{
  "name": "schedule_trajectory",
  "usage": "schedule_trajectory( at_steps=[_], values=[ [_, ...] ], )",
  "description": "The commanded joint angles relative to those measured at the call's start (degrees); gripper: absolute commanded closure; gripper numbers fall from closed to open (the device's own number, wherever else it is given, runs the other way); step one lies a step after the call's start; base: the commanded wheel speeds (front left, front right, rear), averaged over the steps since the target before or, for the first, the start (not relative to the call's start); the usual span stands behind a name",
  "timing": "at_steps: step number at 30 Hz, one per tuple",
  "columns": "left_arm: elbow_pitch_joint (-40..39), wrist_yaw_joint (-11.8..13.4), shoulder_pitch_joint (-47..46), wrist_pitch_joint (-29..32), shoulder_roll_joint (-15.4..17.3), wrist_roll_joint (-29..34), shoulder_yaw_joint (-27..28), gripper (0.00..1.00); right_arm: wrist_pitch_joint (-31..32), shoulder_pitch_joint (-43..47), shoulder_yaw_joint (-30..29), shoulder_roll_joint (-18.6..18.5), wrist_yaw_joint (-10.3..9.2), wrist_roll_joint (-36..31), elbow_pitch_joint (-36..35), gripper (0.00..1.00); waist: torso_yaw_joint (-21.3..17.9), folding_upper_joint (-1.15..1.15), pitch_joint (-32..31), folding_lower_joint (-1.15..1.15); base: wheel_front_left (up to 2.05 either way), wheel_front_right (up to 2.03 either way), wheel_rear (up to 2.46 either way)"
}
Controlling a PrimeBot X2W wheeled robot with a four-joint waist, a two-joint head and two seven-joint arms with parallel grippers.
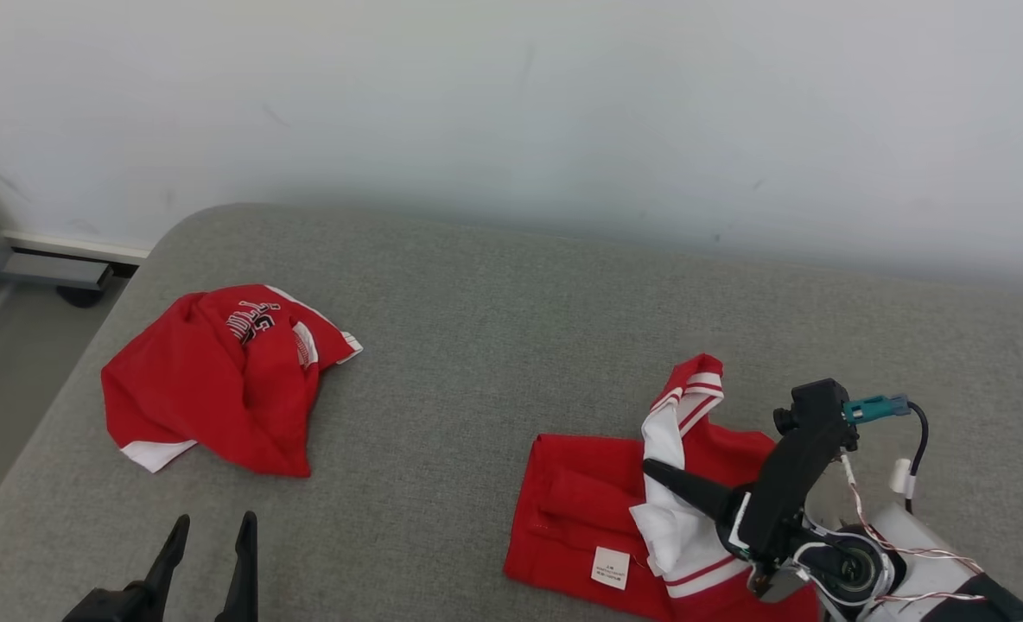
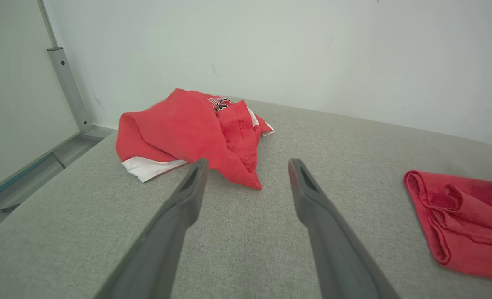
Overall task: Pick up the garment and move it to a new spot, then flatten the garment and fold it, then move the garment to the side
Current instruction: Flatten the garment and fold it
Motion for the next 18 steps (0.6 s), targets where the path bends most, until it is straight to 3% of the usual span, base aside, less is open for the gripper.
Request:
schedule_trajectory(
  at_steps=[1, 16, 17, 18],
  values=[
    [0.3, -0.23, -0.83, -0.4, -0.17, 0.87, 0.37, 0.0, -0.35, -0.99, 0.2, 1.44, -0.01, -0.03, 1.24, 1.0, 0.67, -0.01, 0.27, 0.0, 0.0, 0.0, 0.0],
    [1.55, -1.51, -1.0, -0.4, -1.77, 2.27, 1.6, 0.0, -3.04, -3.74, 1.52, 4.33, -0.01, -2.21, 7.37, 1.0, 2.17, -0.01, 0.39, 0.0, 0.0, 0.0, 0.0],
    [1.64, -1.68, -1.0, -0.4, -1.84, 2.37, 1.78, 0.0, -3.16, -3.89, 1.55, 4.32, -0.01, -2.34, 7.58, 0.85, 2.14, -0.01, 0.39, 0.0, 0.0, 0.0, 0.0],
    [1.7, -1.79, -1.0, -0.4, -1.93, 2.45, 1.93, 0.0, -3.35, -3.98, 1.57, 4.29, -0.01, -2.45, 7.82, 0.55, 2.11, -0.01, 0.39, 0.0, 0.0, 0.0, 0.0]
  ],
)
